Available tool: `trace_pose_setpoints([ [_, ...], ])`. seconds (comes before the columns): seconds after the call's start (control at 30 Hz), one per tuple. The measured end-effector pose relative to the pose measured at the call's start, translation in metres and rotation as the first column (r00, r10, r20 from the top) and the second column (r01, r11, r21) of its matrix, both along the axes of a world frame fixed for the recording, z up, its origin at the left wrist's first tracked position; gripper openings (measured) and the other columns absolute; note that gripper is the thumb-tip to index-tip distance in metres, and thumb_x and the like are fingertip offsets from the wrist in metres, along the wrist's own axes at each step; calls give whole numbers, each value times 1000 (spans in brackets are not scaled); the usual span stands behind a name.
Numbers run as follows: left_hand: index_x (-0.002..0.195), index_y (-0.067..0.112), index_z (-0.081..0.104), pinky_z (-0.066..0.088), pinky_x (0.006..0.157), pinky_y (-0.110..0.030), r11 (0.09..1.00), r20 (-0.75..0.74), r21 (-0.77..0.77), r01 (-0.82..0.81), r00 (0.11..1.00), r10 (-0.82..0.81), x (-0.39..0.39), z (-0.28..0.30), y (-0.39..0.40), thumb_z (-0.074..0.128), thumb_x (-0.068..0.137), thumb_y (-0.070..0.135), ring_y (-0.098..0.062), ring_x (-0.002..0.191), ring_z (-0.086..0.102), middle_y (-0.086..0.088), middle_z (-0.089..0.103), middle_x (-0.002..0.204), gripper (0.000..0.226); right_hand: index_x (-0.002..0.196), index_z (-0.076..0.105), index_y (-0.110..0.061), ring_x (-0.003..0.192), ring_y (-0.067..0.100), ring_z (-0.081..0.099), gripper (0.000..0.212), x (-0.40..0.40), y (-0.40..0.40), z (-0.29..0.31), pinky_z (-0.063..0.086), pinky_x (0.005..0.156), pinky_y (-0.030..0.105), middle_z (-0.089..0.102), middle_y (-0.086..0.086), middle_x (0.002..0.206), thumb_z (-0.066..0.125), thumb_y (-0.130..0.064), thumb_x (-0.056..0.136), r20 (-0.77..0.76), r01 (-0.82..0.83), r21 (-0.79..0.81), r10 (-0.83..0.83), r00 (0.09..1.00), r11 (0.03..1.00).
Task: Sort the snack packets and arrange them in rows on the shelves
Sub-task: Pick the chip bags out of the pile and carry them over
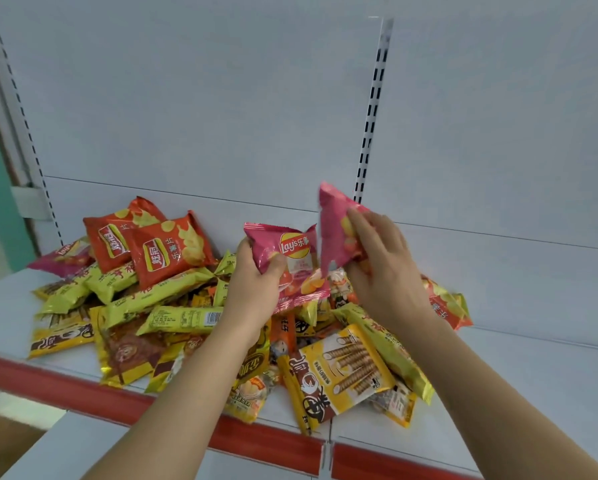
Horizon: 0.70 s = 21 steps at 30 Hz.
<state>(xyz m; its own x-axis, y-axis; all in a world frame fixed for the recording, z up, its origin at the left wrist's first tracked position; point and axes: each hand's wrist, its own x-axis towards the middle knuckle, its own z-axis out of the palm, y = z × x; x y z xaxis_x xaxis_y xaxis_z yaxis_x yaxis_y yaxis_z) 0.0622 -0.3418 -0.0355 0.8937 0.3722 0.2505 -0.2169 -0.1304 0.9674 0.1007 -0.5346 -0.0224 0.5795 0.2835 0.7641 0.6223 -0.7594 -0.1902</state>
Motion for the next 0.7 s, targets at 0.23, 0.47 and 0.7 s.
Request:
trace_pose_setpoints([
  [0.23,139,41,38,55,81,-17,995,41,-81,58,998,-55,-16,6,4,55,97,59,8,96,66,20,63,121,48,159,2,-42,151,19,-26,67,-29,45,-24,4,123,46,-16,-5,167,31,-38,98,-226,-207,-159,168,959,965],
  [0.47,155,44,25,51,109,-43,996,69,-25,-83,994,85,-34,-2,59,76,73,72,-8,124,63,13,62,140,100,149,40,-41,135,29,49,48,-37,99,-23,46,107,50,16,-11,165,49,-41,102,-174,-350,207,386,906,914],
  [0.7,160,41,17,48,111,-36,996,72,-32,-85,994,87,-50,-1,141,79,84,53,2,118,61,20,60,133,99,154,16,-51,102,-7,56,72,-54,183,-18,47,86,23,54,-8,134,50,-66,92,-330,-320,301,413,849,899],
])
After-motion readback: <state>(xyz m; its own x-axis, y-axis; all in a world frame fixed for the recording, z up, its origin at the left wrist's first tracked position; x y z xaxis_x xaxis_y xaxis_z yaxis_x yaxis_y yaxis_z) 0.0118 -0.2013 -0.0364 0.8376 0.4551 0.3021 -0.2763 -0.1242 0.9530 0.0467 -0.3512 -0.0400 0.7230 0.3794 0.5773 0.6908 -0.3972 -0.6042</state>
